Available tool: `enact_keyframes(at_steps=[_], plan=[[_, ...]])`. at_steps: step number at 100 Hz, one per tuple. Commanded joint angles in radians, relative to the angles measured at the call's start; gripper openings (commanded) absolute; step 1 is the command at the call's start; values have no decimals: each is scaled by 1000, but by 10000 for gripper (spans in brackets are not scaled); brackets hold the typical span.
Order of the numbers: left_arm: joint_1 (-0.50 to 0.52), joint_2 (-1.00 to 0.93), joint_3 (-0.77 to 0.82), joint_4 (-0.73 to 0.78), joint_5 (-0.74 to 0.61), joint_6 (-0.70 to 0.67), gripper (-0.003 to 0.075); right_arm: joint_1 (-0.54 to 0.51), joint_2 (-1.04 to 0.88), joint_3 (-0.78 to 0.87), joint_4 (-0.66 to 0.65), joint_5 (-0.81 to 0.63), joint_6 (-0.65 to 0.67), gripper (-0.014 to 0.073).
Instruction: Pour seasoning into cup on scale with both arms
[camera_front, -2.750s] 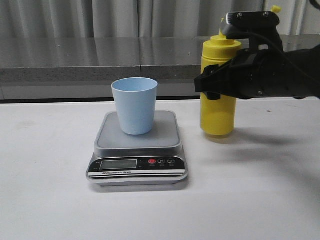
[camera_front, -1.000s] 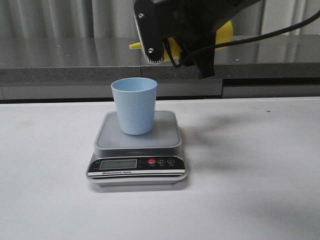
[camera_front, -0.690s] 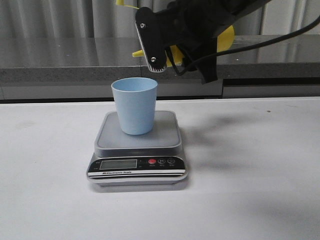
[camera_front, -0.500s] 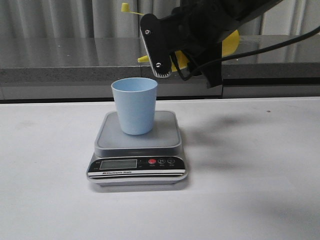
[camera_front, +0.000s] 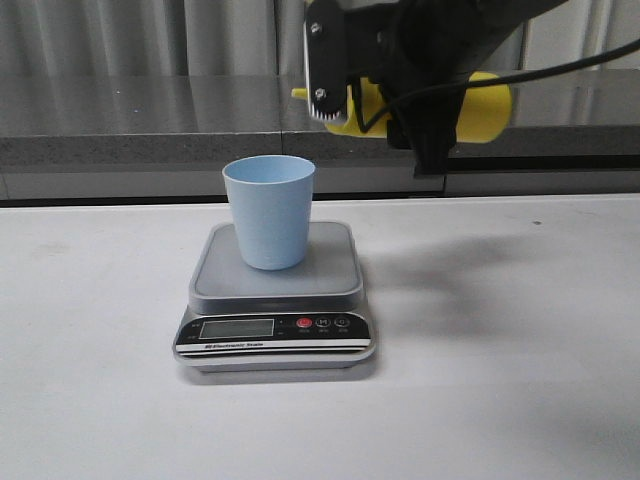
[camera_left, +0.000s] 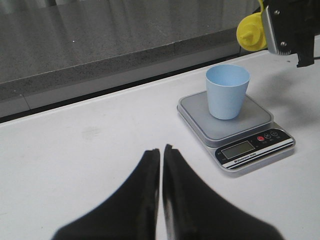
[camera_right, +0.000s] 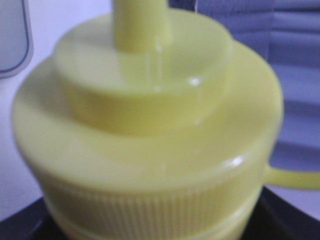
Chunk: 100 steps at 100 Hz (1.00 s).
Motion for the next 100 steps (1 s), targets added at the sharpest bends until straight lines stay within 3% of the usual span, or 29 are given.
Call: enact_keyframes(at_steps=[1, 15, 49, 70, 88, 100], plan=[[3, 12, -27, -9, -71, -8, 10, -31, -92, -25, 165, -2, 4, 154], [3, 12, -27, -9, -71, -8, 10, -74, -157, -12, 354, -66, -20, 115], [3, 12, -27, -9, -71, -8, 10, -216, -246, 139, 805, -409, -23, 96], [3, 12, -27, -9, -71, -8, 10, -288, -218, 321, 1078, -839, -23, 96], [3, 12, -27, -9, -71, -8, 10, -313, -144, 428, 1182, -1126, -23, 96], [3, 12, -27, -9, -71, -8, 10, -313, -78, 437, 1182, -1202, -25, 96]])
